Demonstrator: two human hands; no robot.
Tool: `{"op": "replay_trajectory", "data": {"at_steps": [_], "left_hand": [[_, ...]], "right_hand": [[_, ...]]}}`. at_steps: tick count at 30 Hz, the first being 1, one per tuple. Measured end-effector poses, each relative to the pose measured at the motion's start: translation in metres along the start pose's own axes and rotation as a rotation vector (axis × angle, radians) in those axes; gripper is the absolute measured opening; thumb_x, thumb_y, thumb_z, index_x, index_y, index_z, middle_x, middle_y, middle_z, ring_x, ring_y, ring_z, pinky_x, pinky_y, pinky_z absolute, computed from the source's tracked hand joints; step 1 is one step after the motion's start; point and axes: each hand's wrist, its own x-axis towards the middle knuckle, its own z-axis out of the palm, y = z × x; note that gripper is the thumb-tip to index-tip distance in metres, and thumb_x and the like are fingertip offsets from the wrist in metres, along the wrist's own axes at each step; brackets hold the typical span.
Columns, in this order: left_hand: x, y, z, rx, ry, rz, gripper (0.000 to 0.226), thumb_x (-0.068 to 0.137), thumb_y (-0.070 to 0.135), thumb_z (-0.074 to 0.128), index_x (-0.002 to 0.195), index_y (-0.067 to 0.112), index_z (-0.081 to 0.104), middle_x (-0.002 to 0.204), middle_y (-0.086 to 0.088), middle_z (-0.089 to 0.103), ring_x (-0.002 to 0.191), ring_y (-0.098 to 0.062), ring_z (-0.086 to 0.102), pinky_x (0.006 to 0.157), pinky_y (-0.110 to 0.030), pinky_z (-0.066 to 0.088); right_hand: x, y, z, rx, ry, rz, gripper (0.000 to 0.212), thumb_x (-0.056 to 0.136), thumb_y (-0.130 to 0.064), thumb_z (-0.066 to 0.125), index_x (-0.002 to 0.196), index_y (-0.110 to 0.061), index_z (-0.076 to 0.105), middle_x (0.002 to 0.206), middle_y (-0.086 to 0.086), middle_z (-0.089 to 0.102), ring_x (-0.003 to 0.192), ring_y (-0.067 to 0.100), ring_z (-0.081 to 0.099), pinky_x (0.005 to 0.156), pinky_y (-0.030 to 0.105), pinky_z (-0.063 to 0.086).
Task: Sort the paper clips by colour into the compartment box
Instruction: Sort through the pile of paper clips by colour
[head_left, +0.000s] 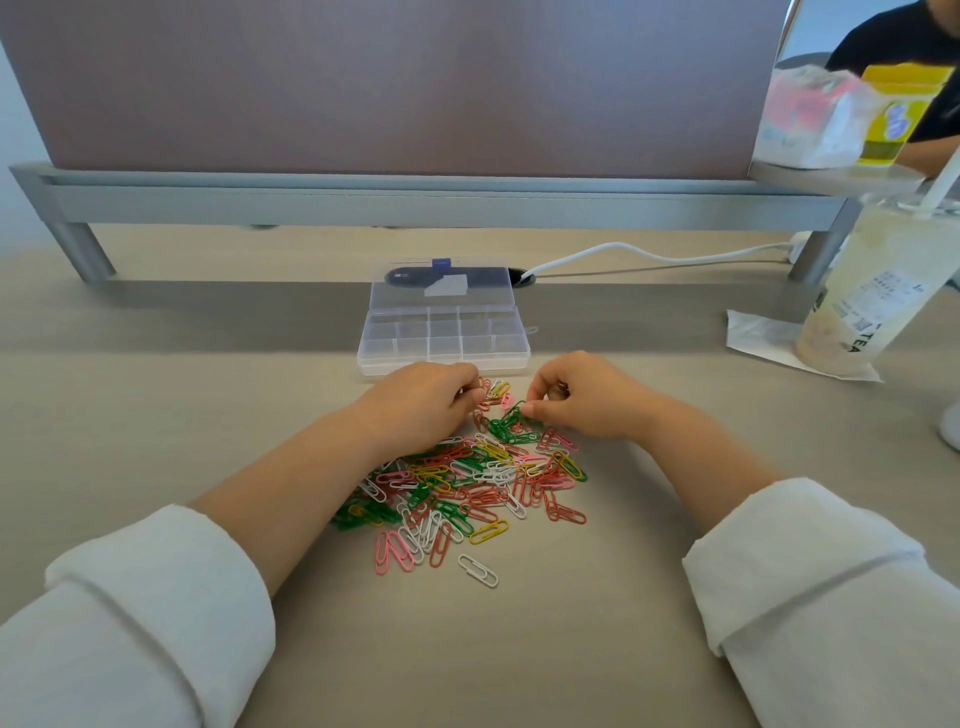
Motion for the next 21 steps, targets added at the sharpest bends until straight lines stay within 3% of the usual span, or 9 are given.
{"op": "replay_trajectory", "data": {"at_steps": [4,9,15,18,21], "left_hand": [[-0.0015,-0.0014,-0.0007,-0.06,0.013,-0.022,0.025,0.099,0.028,0.03,0.084,0.017,0.046,0.075,0.003,0.051,0.068,-0.014,0.045,0.06,-0.029,0.032],[0.001,-0.0018,0.0029,-0.126,0.025,-0.034,0.019,0.099,0.029,0.032,0.092,0.017,0.046,0.081,0.003,0.053,0.075,-0.016,0.049,0.063,-0.028,0.036],[0.0009,-0.0037,0.0048,-0.264,0.085,-0.016,0.009,0.095,0.022,0.046,0.096,0.022,0.055,0.075,0.009,0.06,0.072,-0.007,0.055,0.06,-0.015,0.036],[0.0007,-0.0031,0.0049,-0.29,0.084,-0.009,0.026,0.097,0.016,0.038,0.113,0.025,0.057,0.072,0.009,0.06,0.063,0.003,0.049,0.056,-0.014,0.033],[0.0013,-0.0022,0.0049,-0.32,0.071,-0.032,0.029,0.098,0.013,0.031,0.105,0.022,0.057,0.073,0.007,0.056,0.062,-0.004,0.048,0.055,-0.019,0.034]], "right_hand": [[-0.0007,0.0003,-0.0026,0.123,0.064,0.006,0.012,0.088,-0.021,0.06,0.086,-0.01,0.064,0.06,-0.007,0.049,0.054,0.004,0.042,0.054,0.017,0.035],[-0.0022,0.0016,-0.0055,0.08,-0.03,0.036,0.011,0.077,-0.028,0.074,0.081,-0.02,0.066,0.055,-0.006,0.043,0.05,0.007,0.037,0.051,0.021,0.03],[-0.0023,-0.0032,-0.004,0.062,-0.106,0.029,0.015,0.078,-0.023,0.073,0.07,-0.025,0.06,0.05,-0.008,0.046,0.035,-0.001,0.039,0.039,0.007,0.028],[-0.0018,-0.0037,-0.0039,0.05,-0.095,0.052,0.014,0.079,-0.02,0.071,0.071,-0.023,0.061,0.052,-0.009,0.047,0.043,0.001,0.042,0.04,0.007,0.03],[0.0001,-0.0007,-0.0045,0.01,-0.011,0.086,0.009,0.081,-0.011,0.063,0.078,-0.019,0.061,0.058,-0.01,0.046,0.052,0.003,0.041,0.043,0.009,0.032]]}}
